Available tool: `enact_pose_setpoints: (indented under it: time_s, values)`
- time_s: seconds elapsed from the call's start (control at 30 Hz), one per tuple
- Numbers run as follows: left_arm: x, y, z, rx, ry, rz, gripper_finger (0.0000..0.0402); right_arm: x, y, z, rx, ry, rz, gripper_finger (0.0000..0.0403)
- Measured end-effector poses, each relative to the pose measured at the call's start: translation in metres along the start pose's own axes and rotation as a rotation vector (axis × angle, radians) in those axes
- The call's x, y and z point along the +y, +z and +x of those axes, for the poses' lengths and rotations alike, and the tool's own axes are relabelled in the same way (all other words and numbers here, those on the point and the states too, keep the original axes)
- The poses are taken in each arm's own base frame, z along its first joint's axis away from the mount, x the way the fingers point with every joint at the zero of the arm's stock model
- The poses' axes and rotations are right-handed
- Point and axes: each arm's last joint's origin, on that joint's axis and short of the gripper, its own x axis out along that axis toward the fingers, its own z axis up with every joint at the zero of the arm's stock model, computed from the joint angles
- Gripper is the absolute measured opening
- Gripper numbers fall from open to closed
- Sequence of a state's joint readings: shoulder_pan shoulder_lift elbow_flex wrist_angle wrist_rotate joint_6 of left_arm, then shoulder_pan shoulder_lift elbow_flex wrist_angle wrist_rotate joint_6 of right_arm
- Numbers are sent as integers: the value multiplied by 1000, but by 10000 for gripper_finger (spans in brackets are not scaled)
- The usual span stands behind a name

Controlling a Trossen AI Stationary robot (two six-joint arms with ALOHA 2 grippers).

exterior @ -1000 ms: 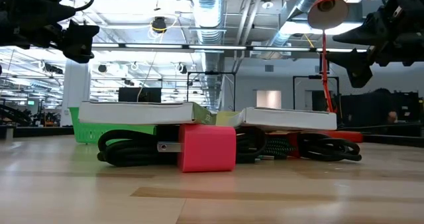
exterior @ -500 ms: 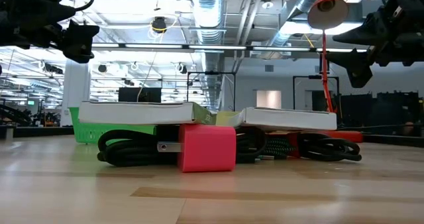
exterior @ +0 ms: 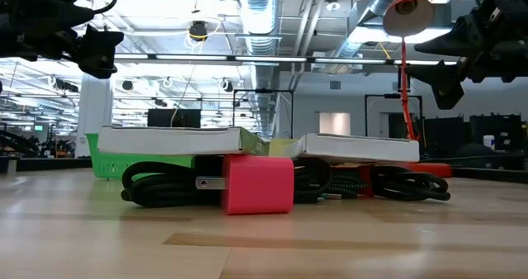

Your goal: Pick and place items into bin

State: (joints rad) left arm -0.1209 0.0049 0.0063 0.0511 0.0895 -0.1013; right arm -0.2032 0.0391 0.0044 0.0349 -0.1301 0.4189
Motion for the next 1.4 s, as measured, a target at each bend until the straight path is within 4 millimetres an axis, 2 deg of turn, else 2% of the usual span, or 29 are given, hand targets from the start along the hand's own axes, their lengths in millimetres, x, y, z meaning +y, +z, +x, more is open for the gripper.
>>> enact_pose_setpoints:
  time_s: [0.73,0.97,1.1,1.27,1.4]
  values:
    - [0,0,0,0,0,0,222,0,1,0,-12,-4,-39,216]
    - [0,0,0,0,0,0,222,-2,5,0,-75,-94,-89,216]
    - [0,0,0,0,0,0,222,2,14,-1,-184,-83,-94,216]
    - [0,0,0,0,0,0,222,12,36,-8,-426,-1,-109,216]
    - [0,0,0,0,0,0,222,13,46,-13,-582,-83,-80,216]
